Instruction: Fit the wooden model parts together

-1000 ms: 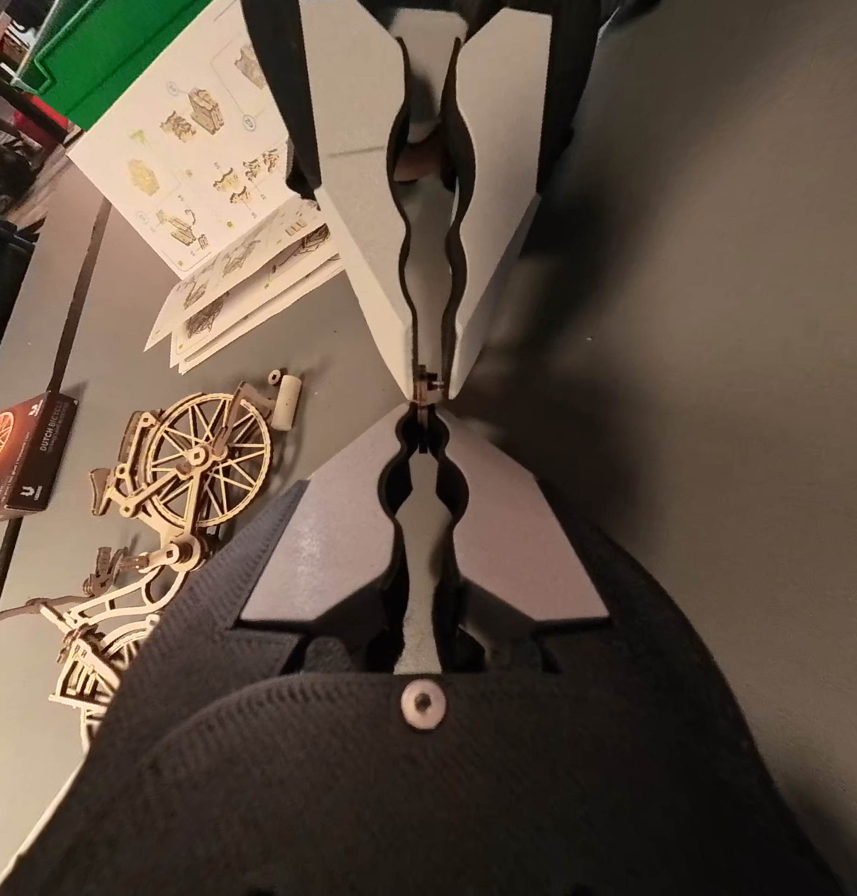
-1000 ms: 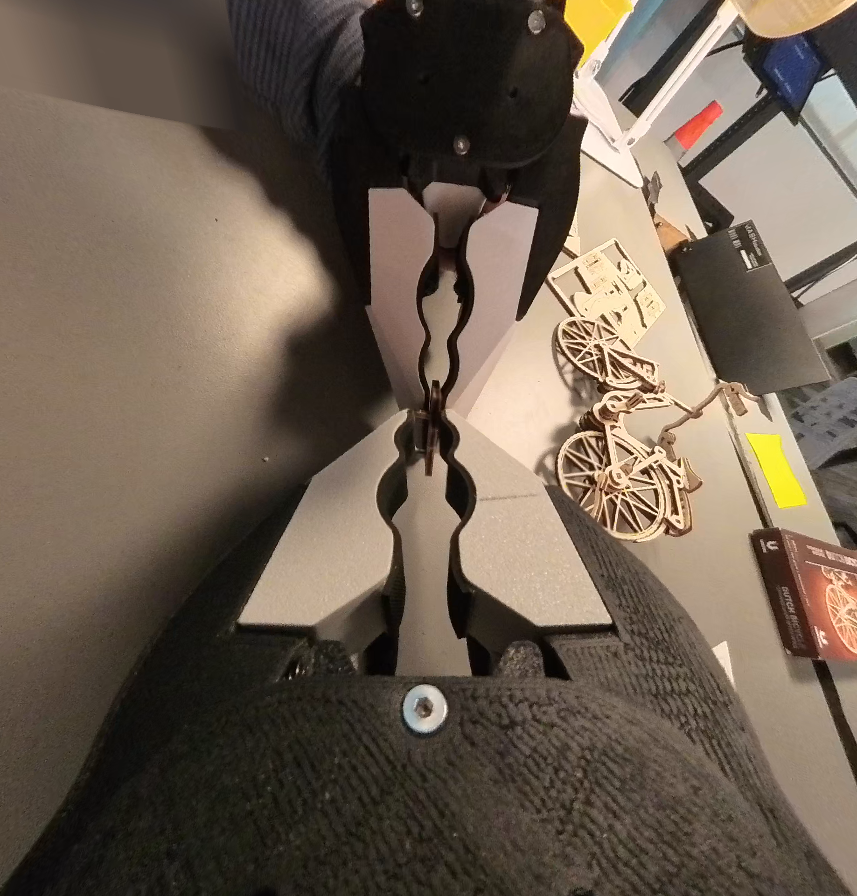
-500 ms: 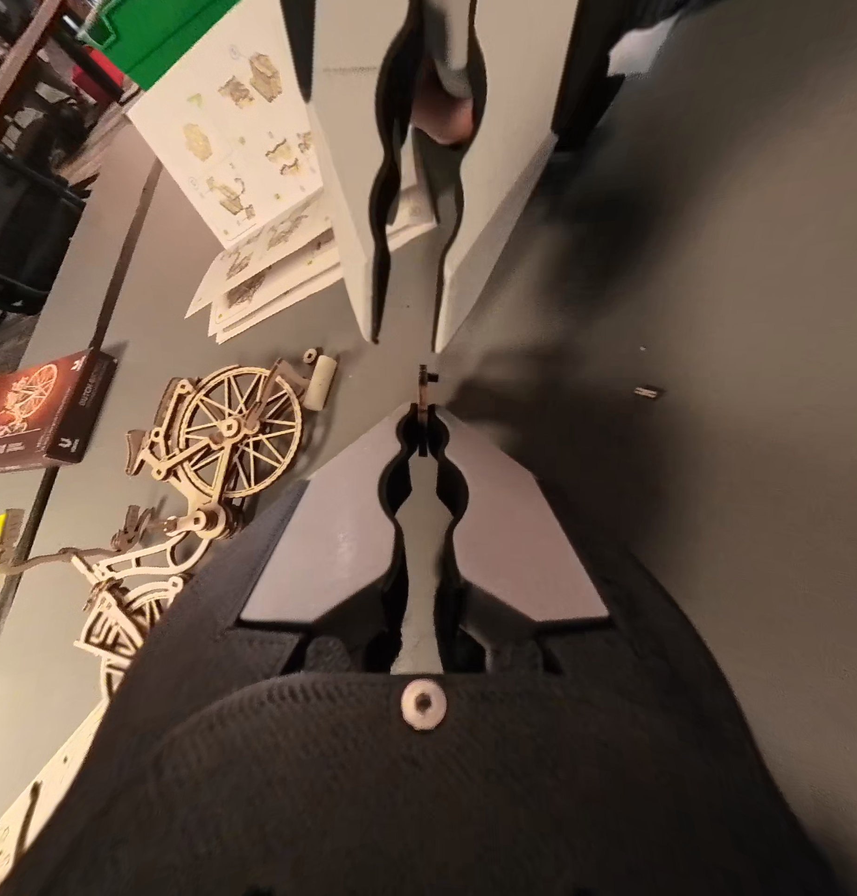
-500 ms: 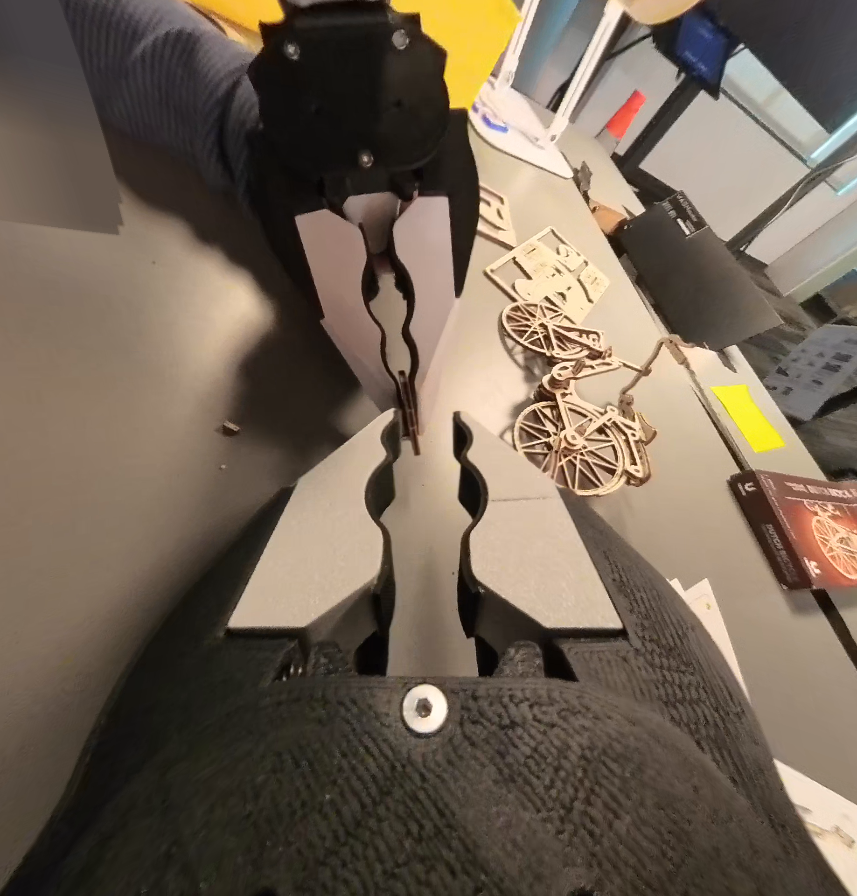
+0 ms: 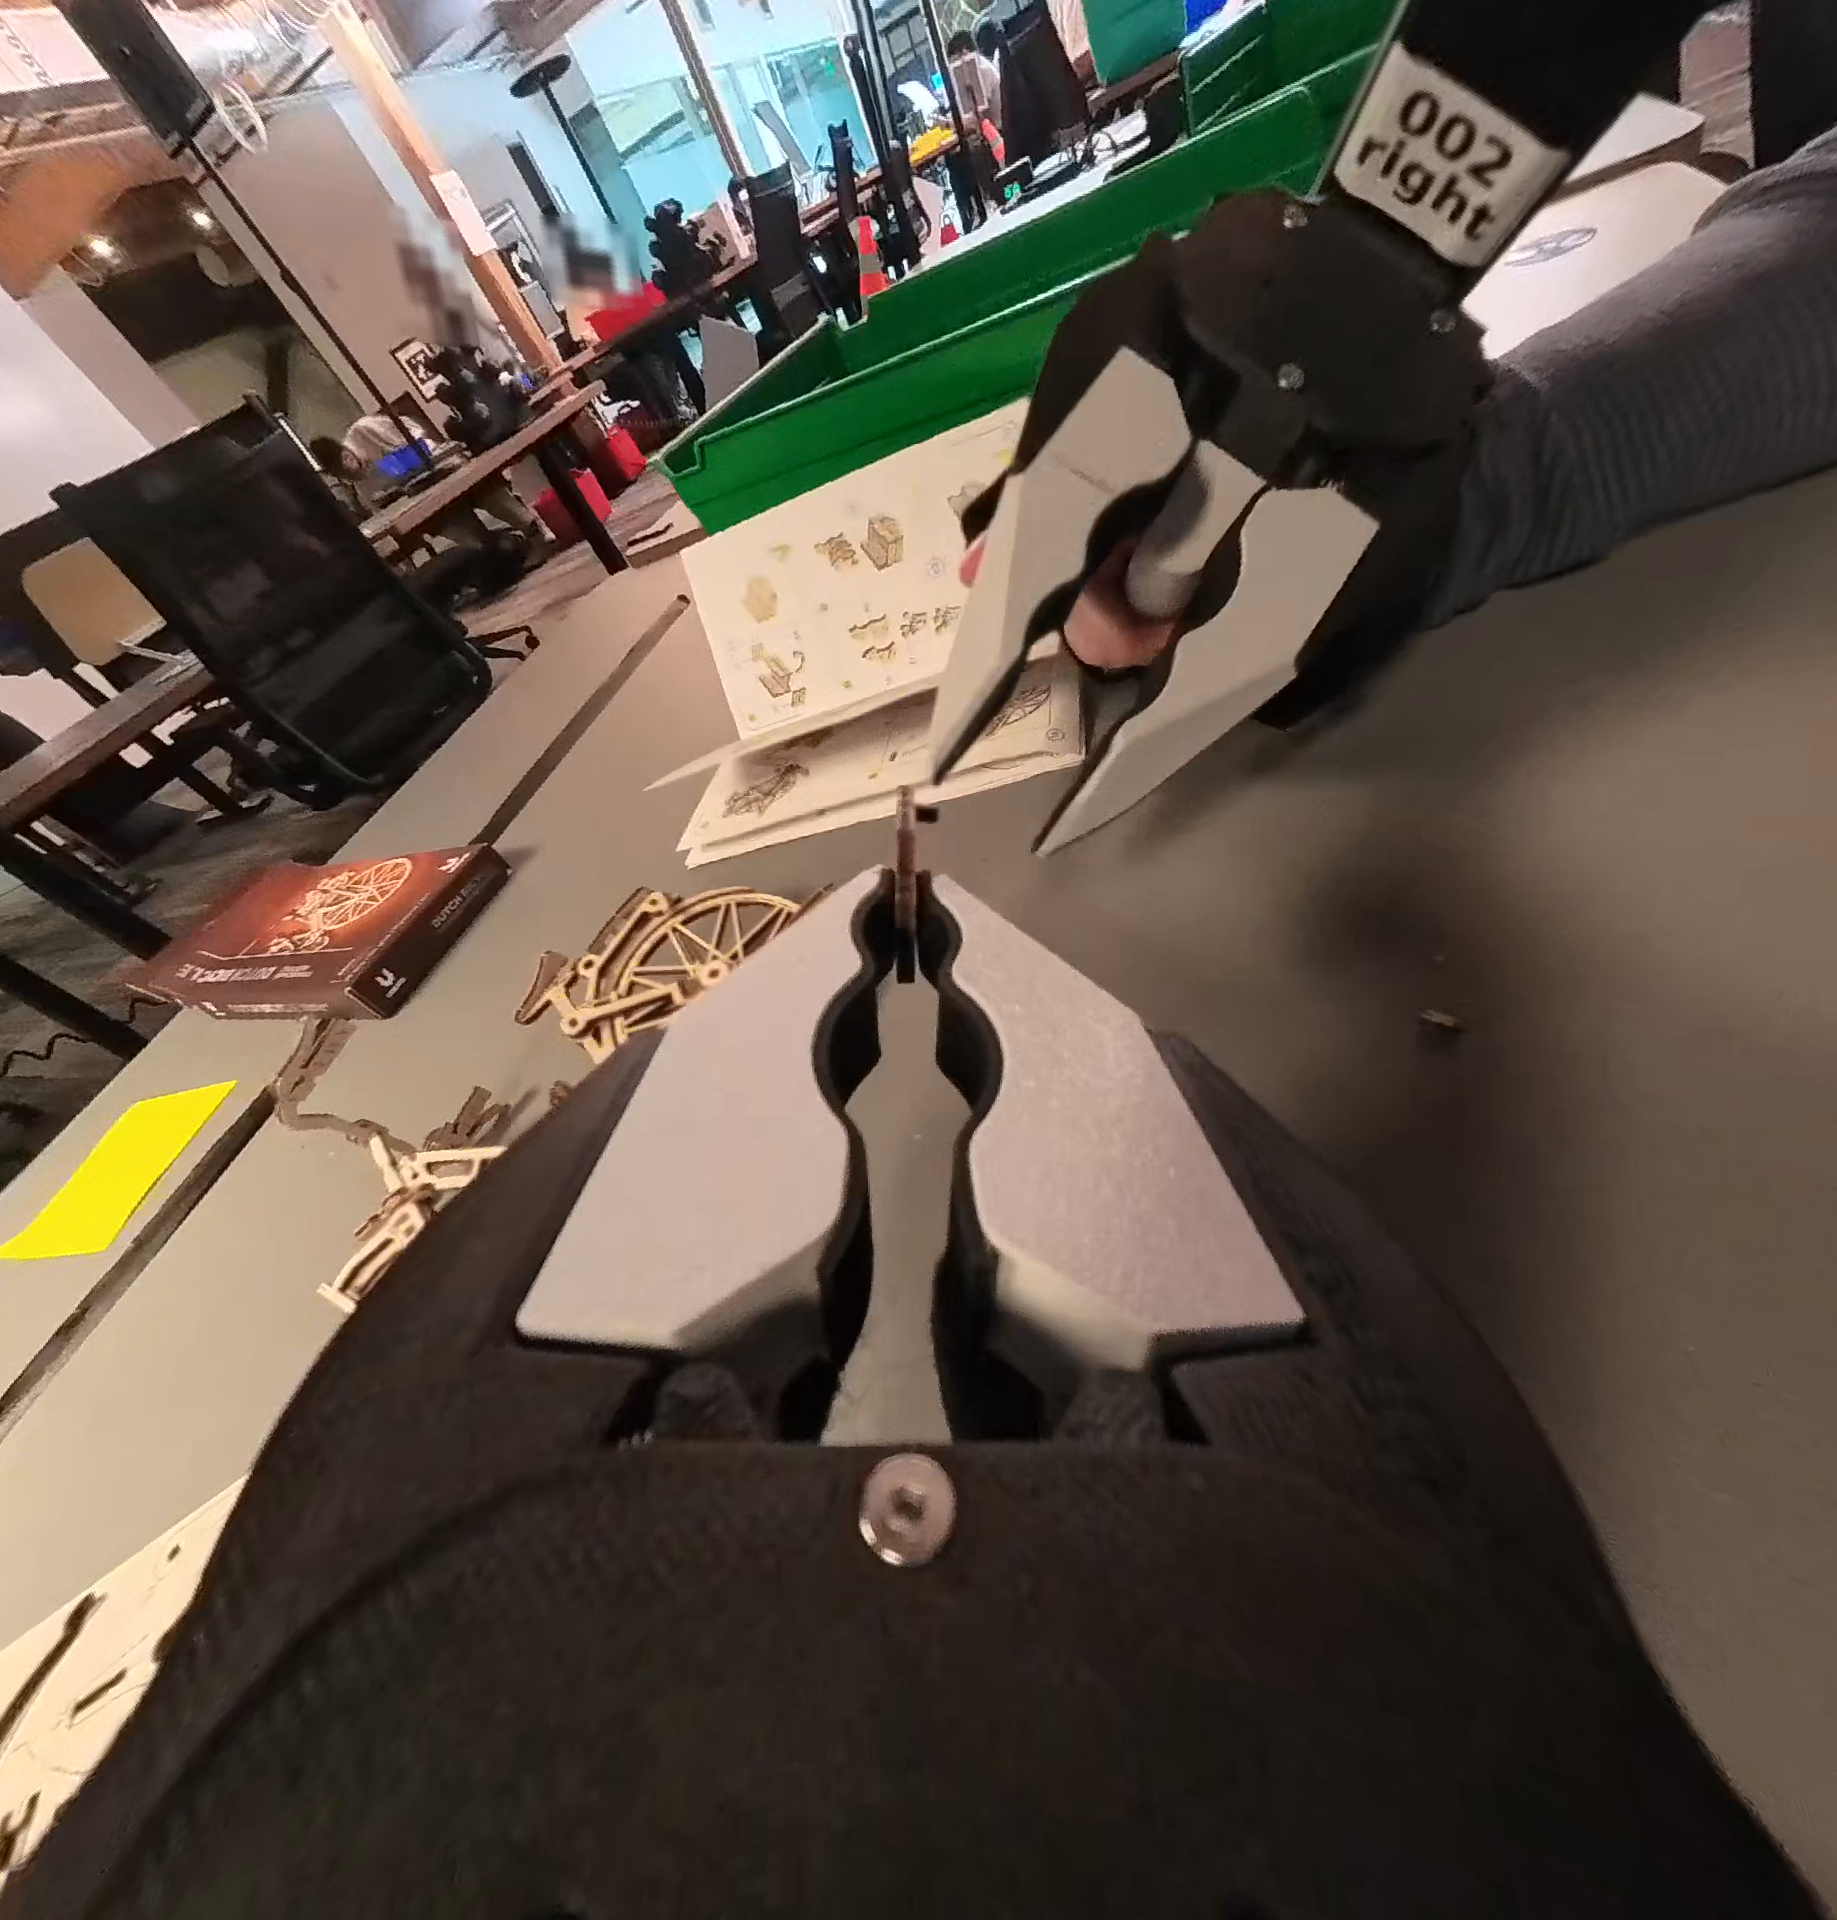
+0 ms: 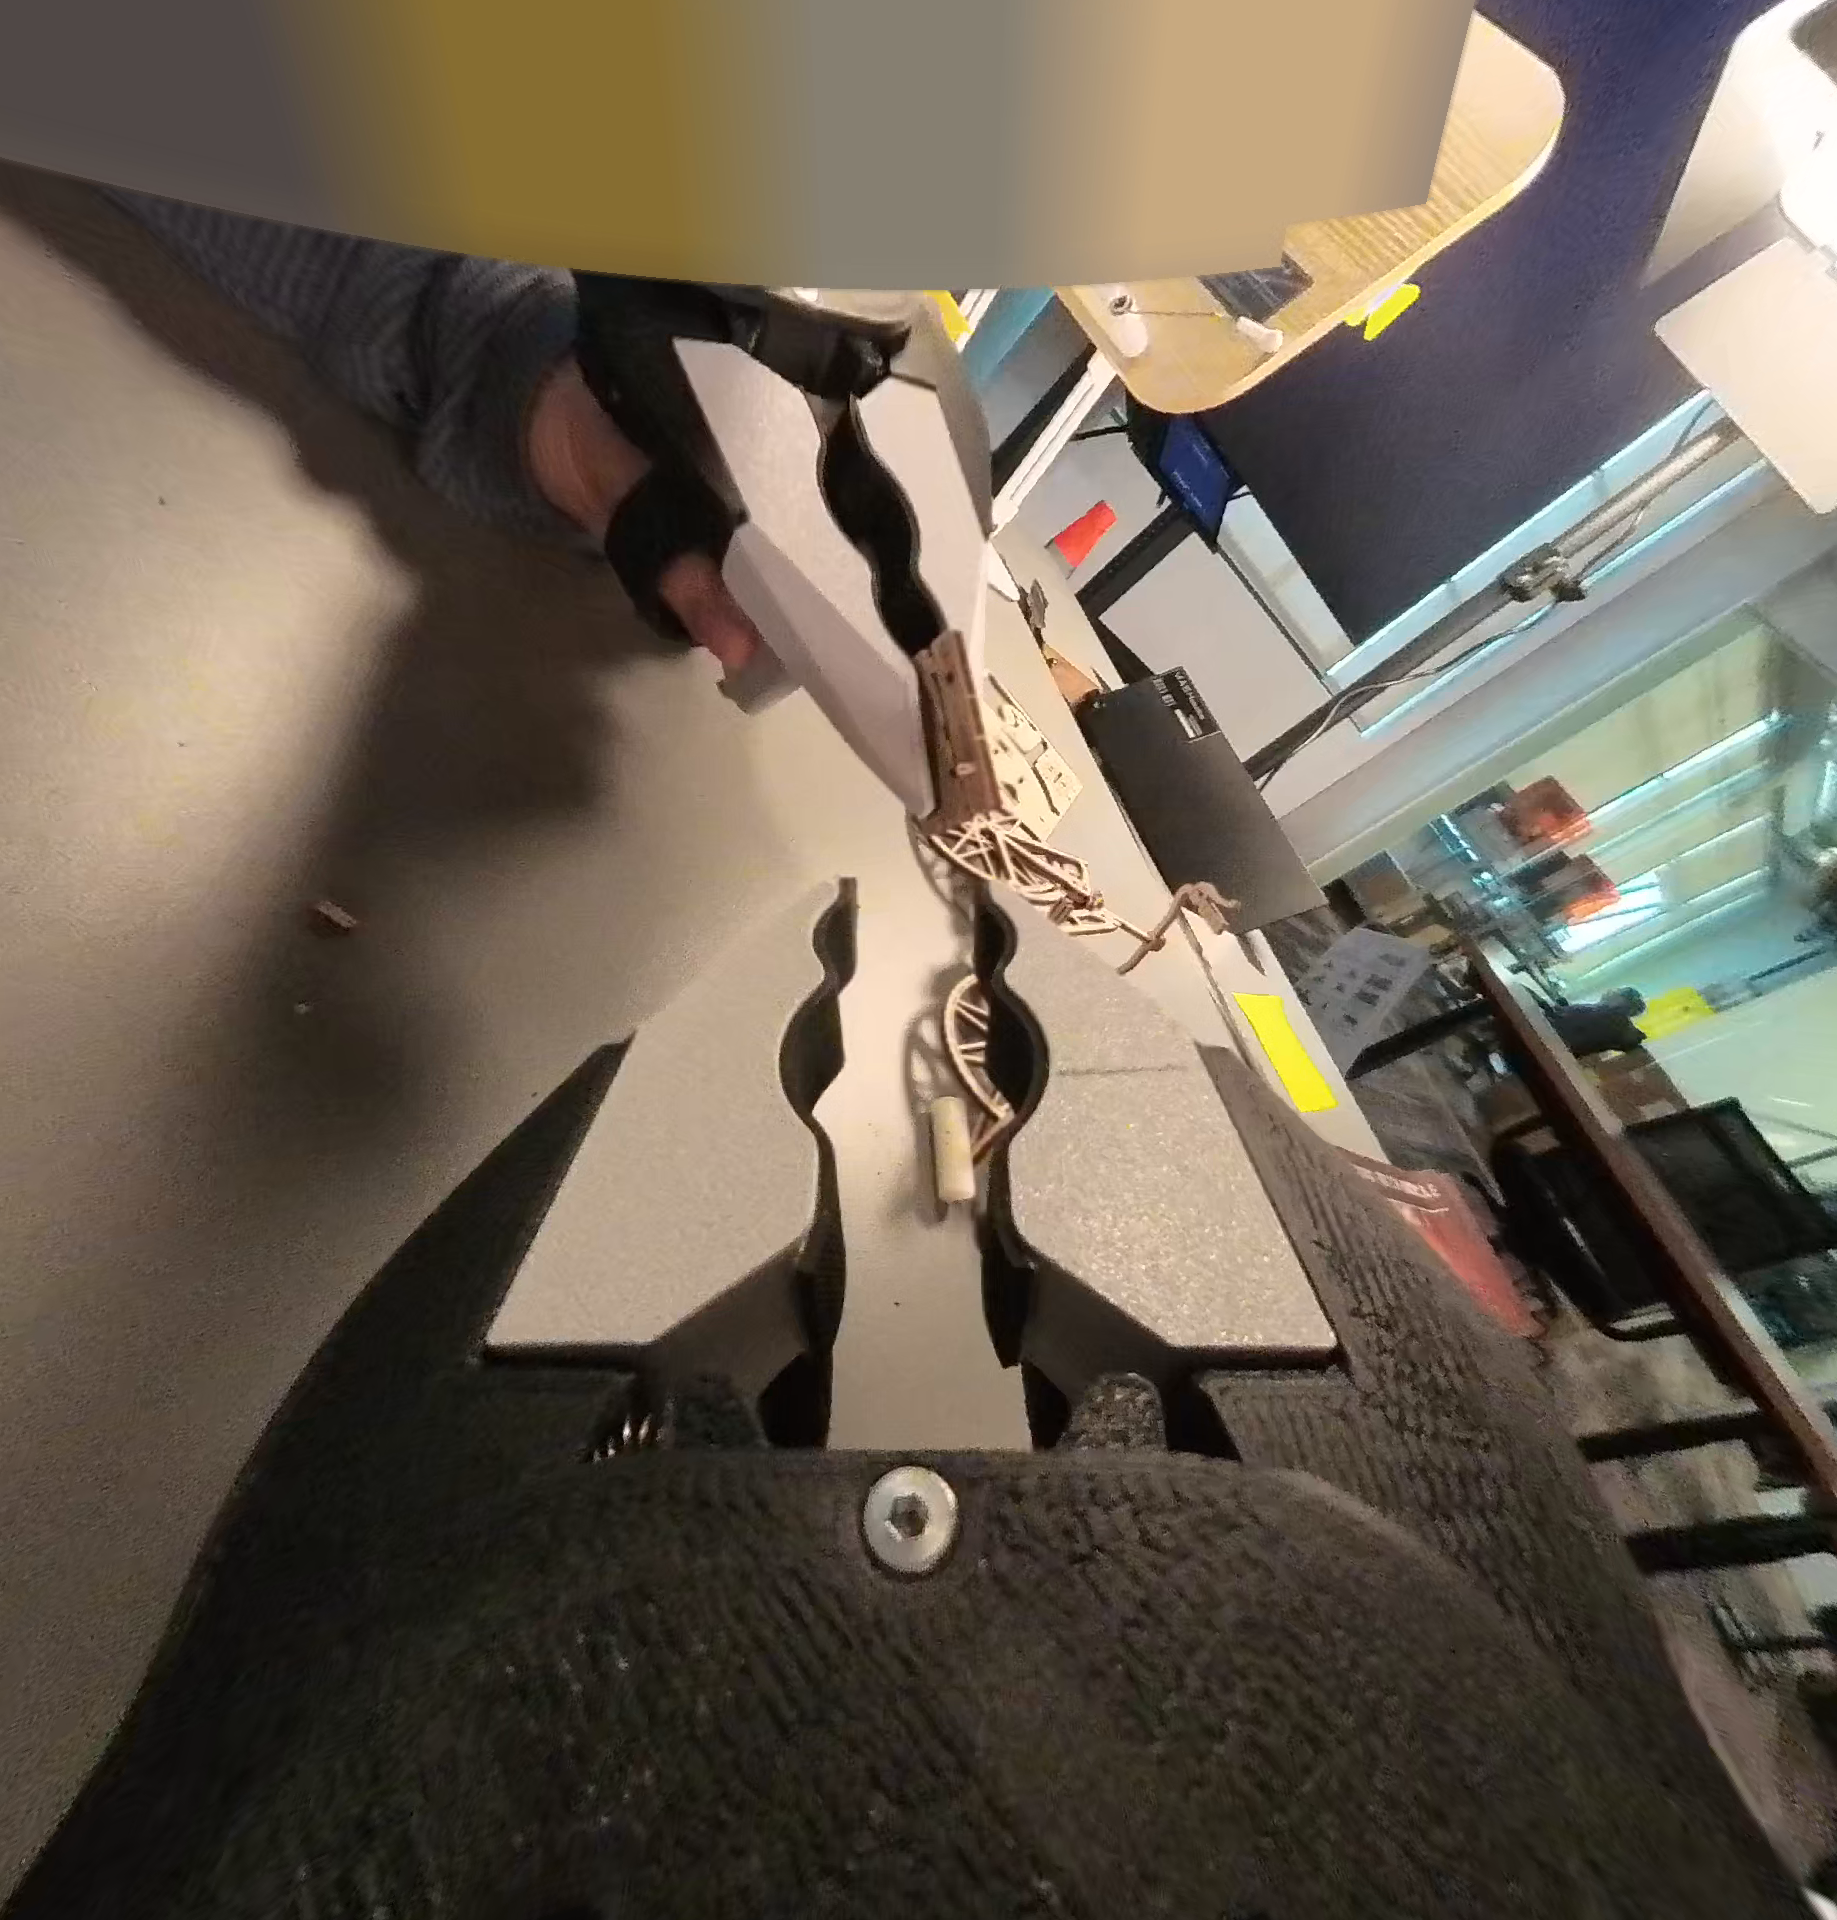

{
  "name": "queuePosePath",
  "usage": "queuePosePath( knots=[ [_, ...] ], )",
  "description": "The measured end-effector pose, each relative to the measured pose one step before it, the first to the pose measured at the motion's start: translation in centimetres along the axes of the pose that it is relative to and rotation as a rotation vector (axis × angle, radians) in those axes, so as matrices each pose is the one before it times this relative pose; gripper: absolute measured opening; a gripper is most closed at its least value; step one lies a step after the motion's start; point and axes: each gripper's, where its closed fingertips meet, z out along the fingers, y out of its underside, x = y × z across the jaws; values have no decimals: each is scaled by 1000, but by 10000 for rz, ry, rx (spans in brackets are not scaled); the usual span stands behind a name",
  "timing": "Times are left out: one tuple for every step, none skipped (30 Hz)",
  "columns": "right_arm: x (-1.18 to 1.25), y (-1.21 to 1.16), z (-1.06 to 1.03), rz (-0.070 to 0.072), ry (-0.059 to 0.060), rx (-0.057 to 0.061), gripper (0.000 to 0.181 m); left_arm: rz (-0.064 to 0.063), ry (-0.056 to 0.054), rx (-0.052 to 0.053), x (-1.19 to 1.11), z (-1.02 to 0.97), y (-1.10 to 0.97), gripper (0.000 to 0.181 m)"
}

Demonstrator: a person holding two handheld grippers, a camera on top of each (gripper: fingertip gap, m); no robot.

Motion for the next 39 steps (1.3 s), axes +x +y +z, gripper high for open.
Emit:
queuePosePath(
  knots=[
    [-43,65,54,103,-76,29,19,-69,-12,82,-108,-78,-83,1],
    [83,92,27,160,-33,11,19,-112,-40,91,-190,-85,-87,1],
    [248,108,-5,150,60,-13,18,-151,-75,96,-257,-81,-91,1],
    [305,55,-54,109,116,9,18,-167,-56,96,-237,-95,-99,1],
    [303,35,-66,62,139,22,18,-160,-19,92,-181,-88,-93,1],
    [306,21,-69,13,163,-1,17,-146,-17,84,-162,-81,-98,1],
    [306,51,-61,-32,184,-26,15,-131,-40,75,-173,-72,-82,1],
    [320,94,-41,-68,204,-57,14,-104,-40,76,-149,-72,-90,1],
    [343,120,-39,-92,224,-93,13,-77,-45,81,-128,-82,-91,1],
    [341,118,-39,-99,229,-91,13,-57,-43,78,-111,-69,-90,1],
    [261,-6,-53,-75,181,-22,14,-44,-40,69,-90,-77,-86,1],
    [119,-211,-102,-4,78,111,14,-34,-44,60,-85,-55,-72,1],
    [87,-356,-137,67,53,194,14,-26,-33,57,-62,-58,-72,1],
    [320,-228,-147,65,198,115,14,-18,-16,49,-41,-48,-54,1],
    [610,1,-134,-15,393,-43,16,-7,-17,41,-22,-41,-51,1],
    [705,155,-129,-123,485,-143,17,12,-14,42,-4,-43,-60,1],
    [629,147,-114,-185,457,-144,17,24,-10,33,9,-35,-43,1],
    [463,63,-83,-173,371,-111,17,33,-21,26,5,-27,-29,1],
    [297,-9,-57,-100,274,-85,16,37,-36,11,-6,-10,-24,1],
    [110,-95,-2,-3,168,-51,16,47,-27,1,22,-12,-7,1],
    [-31,-136,36,52,83,-29,15,59,-24,-1,29,-6,3,1],
    [-89,-113,66,37,60,-45,15,54,-22,-6,19,5,2,1],
    [-88,-76,73,-3,67,-65,14,39,-15,-17,24,12,10,1],
    [-94,-59,83,-32,56,-64,14,29,-18,-11,5,10,9,1],
    [-159,-48,76,-54,18,-63,14,25,-21,-2,-3,-4,-1,1],
    [-208,-10,79,-87,-22,-73,14,16,-25,1,-9,-9,-2,1],
    [-221,30,67,-137,-35,-95,14,7,-34,7,-37,-19,-24,1],
    [-207,36,60,-193,-19,-100,15,5,-47,22,-53,-36,-33,1],
    [-166,-28,37,-223,5,-64,17,-19,-59,33,-53,-51,-68,1],
    [-220,-62,43,-228,-13,-41,21,-89,-83,54,-98,-77,-129,1],
    [-300,-29,80,-248,-43,-93,26,-172,-46,88,-18,-95,-210,1],
    [-280,29,117,-295,-3,-185,31,-288,25,108,101,-84,-277,1],
    [-301,-79,159,-322,25,-178,40,-460,62,101,192,-69,-330,1],
    [-414,-317,164,-293,-9,-78,47,-603,102,51,287,-70,-284,1],
    [-457,-441,175,-260,-3,-46,53,-692,134,24,360,-37,-192,1],
    [-426,-492,156,-268,18,-56,57,-746,164,12,391,-3,-107,1],
    [-448,-546,137,-279,-9,-10,58,-706,157,50,358,5,-64,1],
    [-437,-501,122,-271,-30,15,60,-649,134,42,270,3,46,1],
    [-332,-425,119,-234,1,-12,62,-651,59,-21,97,56,196,1]
  ],
)
